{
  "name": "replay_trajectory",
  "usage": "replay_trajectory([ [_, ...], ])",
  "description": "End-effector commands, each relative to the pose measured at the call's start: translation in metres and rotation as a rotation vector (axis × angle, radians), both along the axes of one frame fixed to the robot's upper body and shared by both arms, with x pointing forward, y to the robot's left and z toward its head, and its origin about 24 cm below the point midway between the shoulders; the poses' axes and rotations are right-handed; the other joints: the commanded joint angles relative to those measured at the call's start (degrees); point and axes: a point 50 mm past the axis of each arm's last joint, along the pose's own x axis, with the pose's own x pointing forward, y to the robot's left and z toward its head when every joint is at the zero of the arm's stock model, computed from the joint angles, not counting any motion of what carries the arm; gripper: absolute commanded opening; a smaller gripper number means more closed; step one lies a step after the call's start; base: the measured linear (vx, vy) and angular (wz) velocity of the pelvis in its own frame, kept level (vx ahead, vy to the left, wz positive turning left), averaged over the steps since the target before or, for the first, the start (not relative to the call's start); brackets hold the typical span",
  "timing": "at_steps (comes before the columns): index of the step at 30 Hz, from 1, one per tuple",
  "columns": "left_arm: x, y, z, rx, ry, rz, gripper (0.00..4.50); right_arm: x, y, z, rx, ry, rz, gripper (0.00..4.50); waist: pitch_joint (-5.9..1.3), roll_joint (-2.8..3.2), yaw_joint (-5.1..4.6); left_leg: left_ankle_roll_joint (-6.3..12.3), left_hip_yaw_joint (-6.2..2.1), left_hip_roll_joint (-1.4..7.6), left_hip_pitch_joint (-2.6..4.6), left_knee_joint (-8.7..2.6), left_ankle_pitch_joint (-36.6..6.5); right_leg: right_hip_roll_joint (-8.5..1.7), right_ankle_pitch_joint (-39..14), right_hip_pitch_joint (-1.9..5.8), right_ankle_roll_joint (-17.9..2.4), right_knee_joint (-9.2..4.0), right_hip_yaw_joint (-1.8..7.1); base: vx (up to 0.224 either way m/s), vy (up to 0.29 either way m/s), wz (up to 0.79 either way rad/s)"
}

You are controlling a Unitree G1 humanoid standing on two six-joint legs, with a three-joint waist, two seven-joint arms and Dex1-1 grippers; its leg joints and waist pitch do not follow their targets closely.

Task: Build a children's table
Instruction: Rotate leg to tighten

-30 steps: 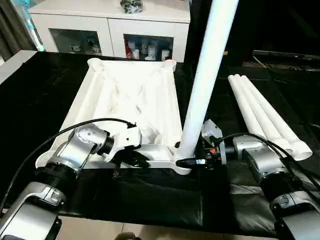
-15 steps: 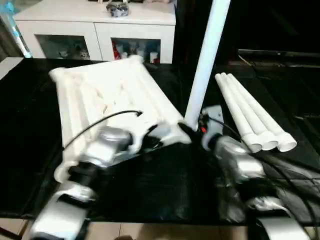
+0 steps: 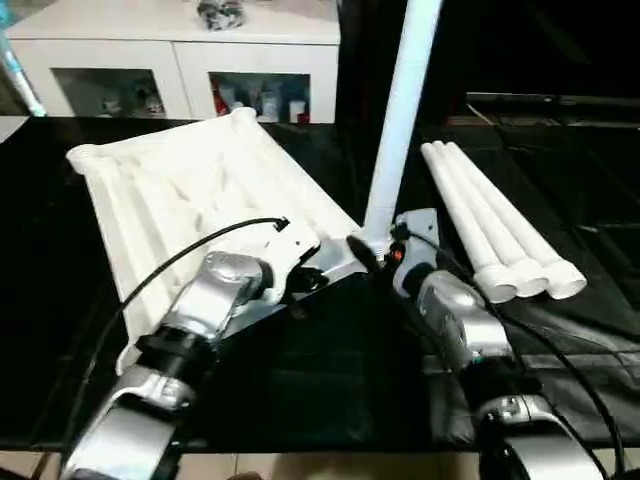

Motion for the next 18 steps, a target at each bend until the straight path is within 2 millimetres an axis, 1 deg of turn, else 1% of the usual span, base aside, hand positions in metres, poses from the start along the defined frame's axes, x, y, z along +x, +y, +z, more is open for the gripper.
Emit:
replay_trajectory([
  [1,-0.001,-0.005,0.011,-0.024,-0.062,-0.096,0.0,-0.013,0.005,-0.01,0.005,0.037,0.133,4.48,-3.56,0.38,0.51,2.74,-2.09,4.17,0.54,-3.91,-9.5,-6.62,-8.9,3.1,-9.8,-4.67,4.17,0.0,0.0,0.0],
  [3,-0.003,0.003,0.009,-0.003,-0.054,-0.135,0.0,-0.016,-0.011,-0.008,-0.017,0.01,0.171,4.48,-3.61,0.42,0.61,3.53,-2.02,4.26,0.52,-3.82,-8.8,-6.6,-6.9,3.04,-10.1,-4.43,4.19,0.0,0.0,0.0],
  [4,-0.003,0.005,0.009,0.001,-0.055,-0.147,0.0,-0.016,-0.014,-0.007,-0.02,0.004,0.179,4.48,-3.56,0.34,0.57,3.62,-1.96,4.27,0.49,-3.81,-8.9,-6.64,-7.0,3.01,-10.2,-4.45,4.22,0.0,0.0,0.0],
  [5,-0.005,0.012,0.008,0.013,-0.046,-0.193,0.0,-0.018,-0.028,-0.002,-0.026,-0.022,0.223,4.48,-3.54,0.42,0.78,3.62,-1.97,4.22,0.55,-3.76,-9.1,-6.74,-7.8,3.01,-10.4,-4.61,4.19,0.0,0.0,0.0],
  [6,-0.005,0.012,0.008,0.013,-0.046,-0.193,0.0,-0.018,-0.028,-0.002,-0.026,-0.022,0.223,4.48,-3.64,0.36,0.93,3.68,-1.91,4.25,0.5,-3.67,-8.8,-6.72,-7.9,3.13,-10.3,-4.52,4.19,0.0,0.0,0.0],
  [7,-0.007,0.016,0.008,0.026,-0.046,-0.236,0.0,-0.019,-0.036,0.004,-0.027,-0.042,0.266,4.48,-3.6,0.42,0.94,3.65,-1.87,4.29,0.52,-3.68,-8.6,-6.64,-7.7,3.0,-10.4,-4.46,4.2,0.0,0.0,0.0],
  [8,-0.009,0.02,0.007,0.035,-0.034,-0.273,0.0,-0.021,-0.042,0.009,-0.027,-0.058,0.309,4.48,-3.63,0.44,1.17,3.89,-1.88,4.22,0.58,-3.59,-8.7,-6.58,-7.9,2.98,-10.4,-4.56,4.09,0.0,0.0,0.0],
  [9,-0.01,0.022,0.007,0.041,-0.028,-0.287,0.0,-0.021,-0.045,0.011,-0.028,-0.062,0.33,4.48,-3.63,0.39,1.62,4.11,-1.79,4.44,0.56,-3.56,-8.3,-6.49,-7.4,2.91,-10.2,-4.34,4.12,0.0,0.0,0.0],
  [10,-0.011,0.024,0.006,0.049,-0.021,-0.305,0.0,-0.022,-0.048,0.014,-0.03,-0.069,0.356,4.48,-3.62,0.44,1.68,4.33,-1.78,4.36,0.54,-3.55,-8.4,-6.41,-7.5,2.93,-10.3,-4.35,4.03,0.0,0.0,0.0],
  [12,-0.014,0.03,0.006,0.076,0.003,-0.384,0.0,-0.025,-0.057,0.023,-0.052,-0.072,0.477,4.48,-3.6,0.37,2.22,4.63,-1.75,4.42,0.56,-3.48,-8.6,-6.48,-8.4,2.89,-10.0,-4.44,3.99,0.0,0.0,0.0],
  [14,-0.016,0.032,0.007,0.08,0.02,-0.439,0.0,-0.027,-0.061,0.029,-0.074,-0.066,0.567,4.48,-3.59,0.37,2.5,4.72,-1.71,4.39,0.55,-3.42,-8.4,-6.45,-8.8,2.9,-9.8,-4.42,3.99,0.0,0.0,0.0],
  [15,-0.017,0.033,0.008,0.085,0.03,-0.477,0.0,-0.028,-0.061,0.032,-0.098,-0.065,0.634,4.48,-3.62,0.22,2.94,4.62,-1.6,4.45,0.69,-3.38,-8.5,-6.56,-9.7,2.74,-9.8,-4.49,4.01,0.0,0.0,0.0],
  [16,-0.018,0.033,0.008,0.095,0.033,-0.499,0.0,-0.028,-0.06,0.034,-0.113,-0.067,0.667,4.48,-3.59,0.25,3.08,4.59,-1.65,4.41,0.67,-3.38,-8.6,-6.53,-10.1,2.7,-9.9,-4.5,3.96,0.0,0.0,0.0],
  [18,-0.018,0.033,0.008,0.096,0.033,-0.501,0.0,-0.028,-0.06,0.034,-0.114,-0.067,0.67,4.48,-3.65,0.29,3.23,4.41,-1.71,4.54,0.67,-3.4,-8.5,-6.66,-10.3,2.66,-9.9,-4.44,3.98,0.0,0.0,0.0],
])
